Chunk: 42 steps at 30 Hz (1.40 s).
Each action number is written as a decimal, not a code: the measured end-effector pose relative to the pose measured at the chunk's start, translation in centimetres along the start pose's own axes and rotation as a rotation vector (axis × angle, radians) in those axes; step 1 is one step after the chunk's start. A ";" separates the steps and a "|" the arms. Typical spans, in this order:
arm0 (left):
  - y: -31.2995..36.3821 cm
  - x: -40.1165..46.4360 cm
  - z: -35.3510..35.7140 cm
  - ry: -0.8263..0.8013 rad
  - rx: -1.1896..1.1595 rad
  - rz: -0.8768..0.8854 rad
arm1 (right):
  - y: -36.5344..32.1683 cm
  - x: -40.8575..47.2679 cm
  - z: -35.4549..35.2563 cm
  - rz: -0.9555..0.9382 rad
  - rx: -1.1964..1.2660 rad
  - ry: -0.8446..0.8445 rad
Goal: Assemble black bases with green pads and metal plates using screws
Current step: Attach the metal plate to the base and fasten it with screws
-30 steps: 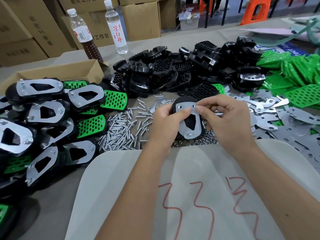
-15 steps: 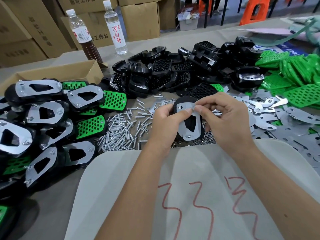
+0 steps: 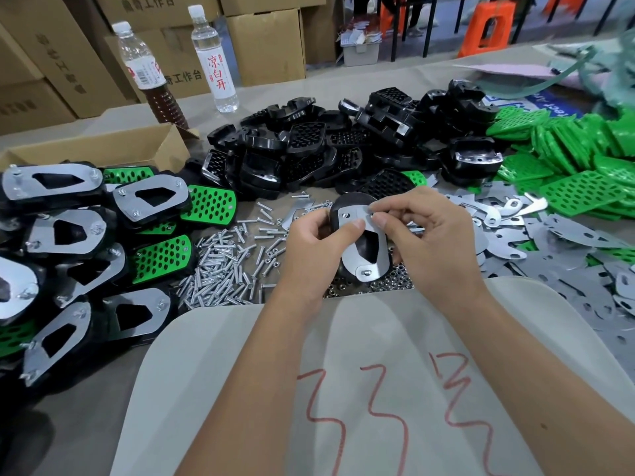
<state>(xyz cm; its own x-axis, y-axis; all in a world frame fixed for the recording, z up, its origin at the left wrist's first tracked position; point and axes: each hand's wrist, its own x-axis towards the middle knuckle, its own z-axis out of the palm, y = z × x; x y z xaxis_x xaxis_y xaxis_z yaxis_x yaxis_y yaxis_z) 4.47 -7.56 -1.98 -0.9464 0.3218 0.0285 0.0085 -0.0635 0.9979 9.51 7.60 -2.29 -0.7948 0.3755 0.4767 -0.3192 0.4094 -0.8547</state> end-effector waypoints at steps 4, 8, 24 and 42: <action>0.1 -0.1 0.0 -0.006 -0.008 0.028 | -0.2 0.0 0.0 0.032 0.047 -0.007; 0.1 -0.1 0.2 -0.015 -0.002 0.052 | -0.4 -0.1 -0.1 -0.009 0.039 -0.008; -0.1 0.2 0.0 0.024 -0.008 0.063 | -0.7 -0.3 0.3 -0.387 -0.318 0.055; 0.4 0.3 0.3 0.178 -0.105 -0.067 | -0.8 -0.5 0.4 -0.038 -0.008 0.115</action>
<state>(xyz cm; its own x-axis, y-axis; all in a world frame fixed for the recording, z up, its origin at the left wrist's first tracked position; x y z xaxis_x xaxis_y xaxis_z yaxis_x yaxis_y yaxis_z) 4.30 -7.22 -1.56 -0.9859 0.1569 -0.0577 -0.0813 -0.1483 0.9856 9.97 6.70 -1.93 -0.7175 0.4522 0.5299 -0.3439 0.4315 -0.8340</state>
